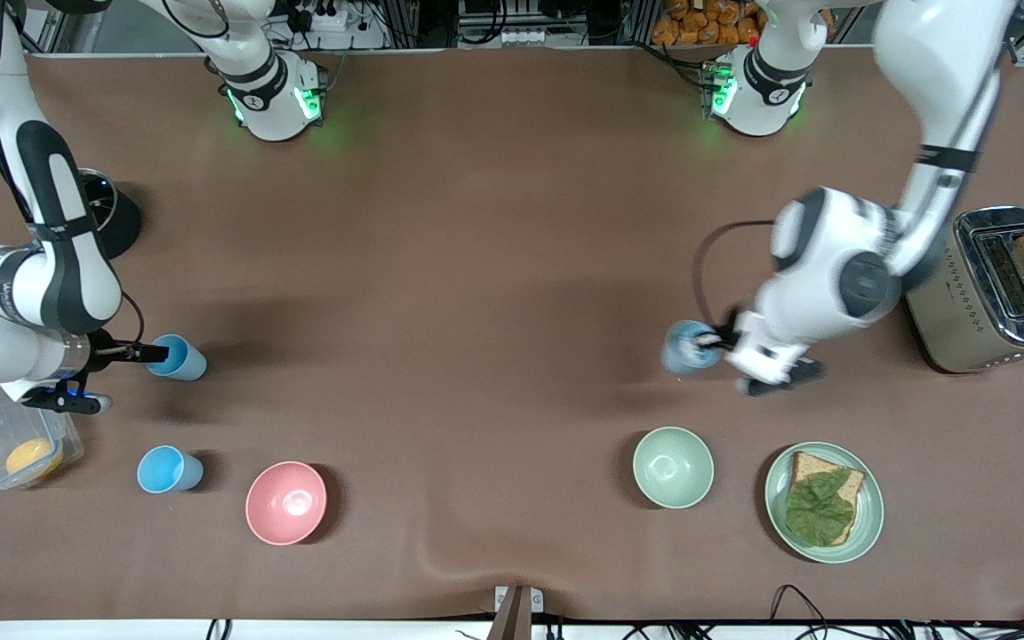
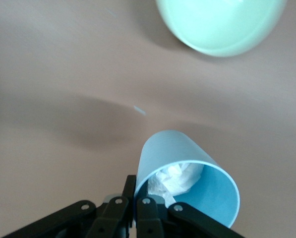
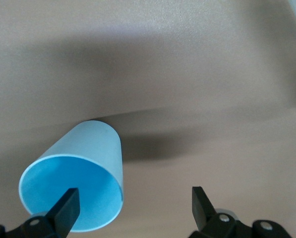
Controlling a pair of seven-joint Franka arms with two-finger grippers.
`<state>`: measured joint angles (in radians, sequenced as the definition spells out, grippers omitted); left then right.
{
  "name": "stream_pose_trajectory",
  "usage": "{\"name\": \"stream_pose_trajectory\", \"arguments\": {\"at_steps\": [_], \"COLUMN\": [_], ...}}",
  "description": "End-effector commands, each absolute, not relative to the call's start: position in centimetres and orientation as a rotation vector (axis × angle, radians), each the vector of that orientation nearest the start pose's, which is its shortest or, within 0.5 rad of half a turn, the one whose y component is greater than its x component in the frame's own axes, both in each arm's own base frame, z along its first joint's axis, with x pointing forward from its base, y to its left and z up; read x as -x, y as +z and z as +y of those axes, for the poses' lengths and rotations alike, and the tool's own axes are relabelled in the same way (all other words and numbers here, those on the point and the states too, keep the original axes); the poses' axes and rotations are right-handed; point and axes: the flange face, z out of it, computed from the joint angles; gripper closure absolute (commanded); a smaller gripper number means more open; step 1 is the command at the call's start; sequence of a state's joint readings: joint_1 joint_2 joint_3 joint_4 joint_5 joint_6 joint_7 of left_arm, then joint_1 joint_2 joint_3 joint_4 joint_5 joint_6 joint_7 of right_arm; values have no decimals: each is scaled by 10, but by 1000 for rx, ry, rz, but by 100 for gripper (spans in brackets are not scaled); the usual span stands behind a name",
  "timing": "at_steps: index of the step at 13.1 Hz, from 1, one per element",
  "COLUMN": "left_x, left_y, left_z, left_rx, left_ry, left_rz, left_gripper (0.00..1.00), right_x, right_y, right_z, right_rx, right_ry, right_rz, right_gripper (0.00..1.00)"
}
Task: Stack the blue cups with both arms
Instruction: 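Carry the cup with the left gripper to the table middle and set it down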
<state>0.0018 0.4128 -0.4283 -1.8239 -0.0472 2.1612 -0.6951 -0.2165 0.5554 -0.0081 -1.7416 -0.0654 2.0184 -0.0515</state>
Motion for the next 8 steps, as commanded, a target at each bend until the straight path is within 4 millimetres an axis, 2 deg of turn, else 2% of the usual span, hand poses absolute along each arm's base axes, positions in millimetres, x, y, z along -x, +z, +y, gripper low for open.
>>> {"name": "stream_pose_trajectory", "arguments": {"at_steps": [1,2,5,6,7,8], "left_x": [-559,-548,-524,-517,-512,-505], "left_y": [328,320,290,277,265,252], "left_z": [-361,-396,-453,-466,-475,-484], "left_rx": [3215,3191,3151,3155,3152,3140], "left_ry": [311,323,258,248,232,205], "left_rz": [-701,-761,-849,-898,-927,-936], "left_gripper": [100,100,100,100,100,100], "right_x": [-618,-619,-618,-616,-615,-615], "right_y": [227,221,208,202,201,201], "right_z": [-149,-149,-151,-152,-154,-153], "right_rx": [3120,3120,3115,3108,3105,3083], "right_ry": [430,420,428,441,445,440], "right_rz": [215,213,213,218,227,250], "right_gripper": [0,0,0,25,76,100]}}
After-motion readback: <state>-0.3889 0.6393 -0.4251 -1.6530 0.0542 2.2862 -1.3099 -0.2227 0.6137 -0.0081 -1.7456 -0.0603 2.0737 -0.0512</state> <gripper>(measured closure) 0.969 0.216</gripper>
